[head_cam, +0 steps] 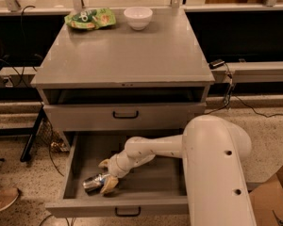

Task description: Pick redbull can from middle drawer and place on counter

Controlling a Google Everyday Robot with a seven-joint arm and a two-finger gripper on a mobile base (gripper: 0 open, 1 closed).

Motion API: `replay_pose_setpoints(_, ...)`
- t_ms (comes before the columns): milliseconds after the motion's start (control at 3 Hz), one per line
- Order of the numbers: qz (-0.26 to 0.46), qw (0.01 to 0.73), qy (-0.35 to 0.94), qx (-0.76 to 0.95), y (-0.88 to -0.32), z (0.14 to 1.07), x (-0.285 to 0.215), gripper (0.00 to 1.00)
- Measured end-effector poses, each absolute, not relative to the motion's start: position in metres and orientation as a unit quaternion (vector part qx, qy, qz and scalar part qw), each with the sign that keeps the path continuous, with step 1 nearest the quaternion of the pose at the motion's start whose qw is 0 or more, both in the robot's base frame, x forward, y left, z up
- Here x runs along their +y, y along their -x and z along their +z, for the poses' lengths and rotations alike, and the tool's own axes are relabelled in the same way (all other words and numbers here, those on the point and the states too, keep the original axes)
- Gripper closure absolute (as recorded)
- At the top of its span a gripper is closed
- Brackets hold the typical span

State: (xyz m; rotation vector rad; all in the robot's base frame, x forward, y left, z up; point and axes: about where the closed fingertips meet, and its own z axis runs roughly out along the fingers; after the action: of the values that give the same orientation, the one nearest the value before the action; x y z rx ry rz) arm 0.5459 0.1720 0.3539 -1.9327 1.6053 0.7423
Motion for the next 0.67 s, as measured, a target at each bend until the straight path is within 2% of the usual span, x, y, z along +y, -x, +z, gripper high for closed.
replay_pose_setpoints(667,0.288,0.28,0.71,0.578,-0.54,0.379,0.163,0.73)
